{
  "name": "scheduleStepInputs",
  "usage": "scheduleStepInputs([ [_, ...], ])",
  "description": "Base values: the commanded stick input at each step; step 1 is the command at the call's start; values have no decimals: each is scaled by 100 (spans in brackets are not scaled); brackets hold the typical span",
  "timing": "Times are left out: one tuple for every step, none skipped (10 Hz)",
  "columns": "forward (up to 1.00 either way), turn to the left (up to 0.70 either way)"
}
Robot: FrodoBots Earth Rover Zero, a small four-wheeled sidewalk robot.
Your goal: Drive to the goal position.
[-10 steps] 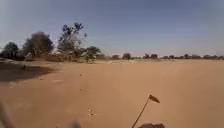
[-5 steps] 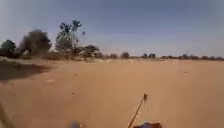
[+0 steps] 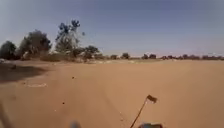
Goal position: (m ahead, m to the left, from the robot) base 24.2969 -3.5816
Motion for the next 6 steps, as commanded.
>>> scheduleStepInputs([
  [70,0],
  [70,0],
  [70,0],
  [70,0],
  [70,0],
  [70,0],
])
